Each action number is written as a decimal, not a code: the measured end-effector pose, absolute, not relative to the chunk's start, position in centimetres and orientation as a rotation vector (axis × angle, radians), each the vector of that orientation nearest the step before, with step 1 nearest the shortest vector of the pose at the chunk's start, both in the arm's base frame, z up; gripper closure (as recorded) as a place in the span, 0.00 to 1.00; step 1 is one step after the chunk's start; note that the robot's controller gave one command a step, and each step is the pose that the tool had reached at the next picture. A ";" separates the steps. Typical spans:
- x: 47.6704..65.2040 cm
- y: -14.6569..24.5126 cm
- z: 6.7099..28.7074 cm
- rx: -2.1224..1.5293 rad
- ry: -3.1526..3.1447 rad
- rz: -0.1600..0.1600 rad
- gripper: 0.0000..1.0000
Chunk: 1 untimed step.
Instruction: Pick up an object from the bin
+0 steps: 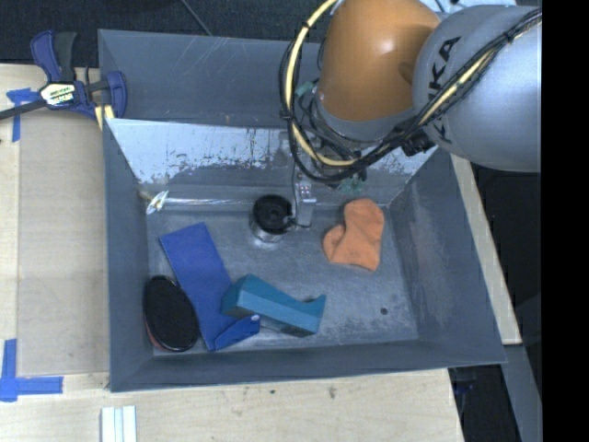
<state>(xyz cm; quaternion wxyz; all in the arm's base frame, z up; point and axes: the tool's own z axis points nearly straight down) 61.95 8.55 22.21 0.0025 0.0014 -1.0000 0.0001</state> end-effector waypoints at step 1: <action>62.1 8.5 22.7 0.000 -3.146 -0.002 0.00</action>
Offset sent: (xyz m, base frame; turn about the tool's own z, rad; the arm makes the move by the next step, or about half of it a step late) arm 0.0038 -0.0284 -0.0621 0.1082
